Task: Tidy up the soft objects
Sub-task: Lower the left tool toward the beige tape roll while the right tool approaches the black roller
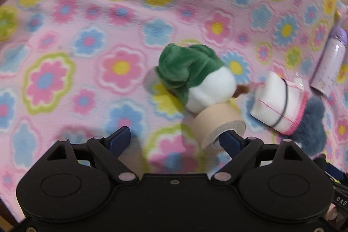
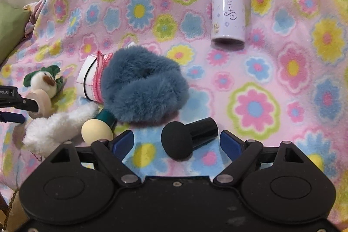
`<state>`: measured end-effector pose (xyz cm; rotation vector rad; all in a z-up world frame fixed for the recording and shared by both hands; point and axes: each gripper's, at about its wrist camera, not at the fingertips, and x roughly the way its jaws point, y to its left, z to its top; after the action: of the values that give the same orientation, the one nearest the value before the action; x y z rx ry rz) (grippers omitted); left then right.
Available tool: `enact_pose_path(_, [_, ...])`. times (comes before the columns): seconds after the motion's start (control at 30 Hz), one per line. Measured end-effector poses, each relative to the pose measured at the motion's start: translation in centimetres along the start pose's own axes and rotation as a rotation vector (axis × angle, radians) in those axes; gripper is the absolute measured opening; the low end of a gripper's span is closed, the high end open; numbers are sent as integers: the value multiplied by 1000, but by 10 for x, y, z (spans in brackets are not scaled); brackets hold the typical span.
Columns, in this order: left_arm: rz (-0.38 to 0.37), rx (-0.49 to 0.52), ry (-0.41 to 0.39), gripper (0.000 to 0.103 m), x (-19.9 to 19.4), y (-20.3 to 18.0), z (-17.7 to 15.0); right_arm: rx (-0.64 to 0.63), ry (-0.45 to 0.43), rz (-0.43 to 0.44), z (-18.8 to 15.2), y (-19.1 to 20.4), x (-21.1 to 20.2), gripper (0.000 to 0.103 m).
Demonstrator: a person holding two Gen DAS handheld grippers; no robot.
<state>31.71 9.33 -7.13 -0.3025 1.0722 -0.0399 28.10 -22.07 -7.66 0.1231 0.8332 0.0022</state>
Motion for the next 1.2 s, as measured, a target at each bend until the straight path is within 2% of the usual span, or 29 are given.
enact_pose_path(0.2, [46, 19, -26, 85, -5, 3, -4, 5, 8, 0, -1, 0, 0, 86])
enact_pose_path(0.4, [44, 112, -16, 85, -7, -12, -22, 5, 7, -1, -1, 0, 0, 86])
enact_pose_path(0.53, [12, 124, -12, 85, -11, -19, -30, 4, 5, 0, -2, -1, -1, 86])
enact_pose_path(0.7, [-26, 116, -82, 85, -22, -31, -17, 3, -1, -2, -2, 0, -4, 86])
enact_pose_path(0.83, [-20, 83, -124, 86, -18, -37, 1, 8, -5, -5, -2, -1, -6, 86])
enact_pose_path(1.0, [28, 82, -55, 86, 0, -40, 8, 11, -5, -8, -2, -2, -7, 86])
enact_pose_path(1.1, [-16, 81, -26, 91, -2, -34, 0, 4, -8, -9, -2, -2, -8, 86])
enact_pose_path(1.2, [-16, 106, 5, 93, -8, -30, -14, 3, -5, -6, -2, -3, -7, 86])
